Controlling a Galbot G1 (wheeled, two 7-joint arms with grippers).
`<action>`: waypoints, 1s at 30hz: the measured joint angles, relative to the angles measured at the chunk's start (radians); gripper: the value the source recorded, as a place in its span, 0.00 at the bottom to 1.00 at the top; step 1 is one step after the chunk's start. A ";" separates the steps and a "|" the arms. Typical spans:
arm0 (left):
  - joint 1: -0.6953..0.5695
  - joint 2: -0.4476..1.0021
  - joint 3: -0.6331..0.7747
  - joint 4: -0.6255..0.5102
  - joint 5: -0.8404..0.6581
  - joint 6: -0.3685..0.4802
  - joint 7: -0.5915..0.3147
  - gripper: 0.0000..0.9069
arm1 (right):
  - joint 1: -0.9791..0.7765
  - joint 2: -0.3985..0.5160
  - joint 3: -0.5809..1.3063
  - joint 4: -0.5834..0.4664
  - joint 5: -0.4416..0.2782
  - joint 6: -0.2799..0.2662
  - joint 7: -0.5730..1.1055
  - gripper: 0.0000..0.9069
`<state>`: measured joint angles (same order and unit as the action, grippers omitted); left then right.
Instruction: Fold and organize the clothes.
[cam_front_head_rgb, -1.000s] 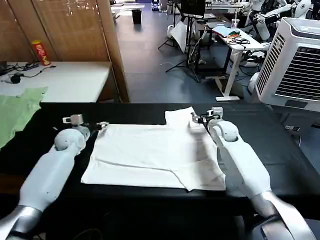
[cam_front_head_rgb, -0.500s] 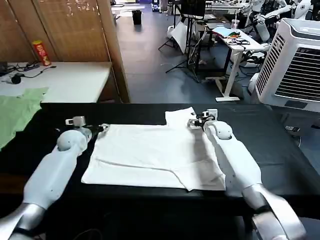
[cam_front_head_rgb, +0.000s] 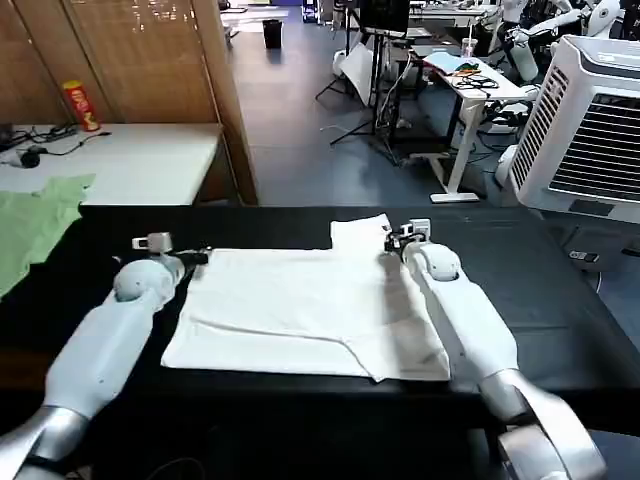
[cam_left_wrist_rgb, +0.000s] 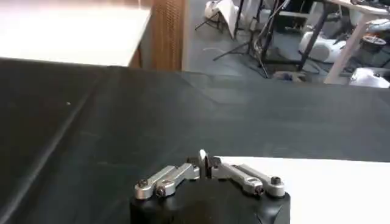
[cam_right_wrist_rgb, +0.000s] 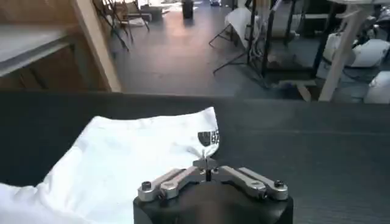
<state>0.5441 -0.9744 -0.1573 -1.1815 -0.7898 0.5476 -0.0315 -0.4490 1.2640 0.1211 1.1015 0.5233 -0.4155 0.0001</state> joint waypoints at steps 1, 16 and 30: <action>0.004 0.005 -0.003 -0.009 -0.003 0.000 -0.002 0.15 | -0.013 -0.012 0.000 0.029 0.015 0.003 0.007 0.00; 0.249 0.207 -0.125 -0.366 -0.087 -0.026 -0.045 0.15 | -0.348 -0.250 0.108 0.564 0.137 -0.136 0.121 0.00; 0.613 0.331 -0.293 -0.666 -0.109 -0.049 -0.095 0.15 | -0.639 -0.346 0.220 0.851 0.154 -0.310 0.142 0.00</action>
<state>1.1576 -0.6439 -0.4507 -1.8472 -0.8991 0.4989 -0.1266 -1.0881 0.9177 0.3410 1.9525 0.6770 -0.7256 0.1418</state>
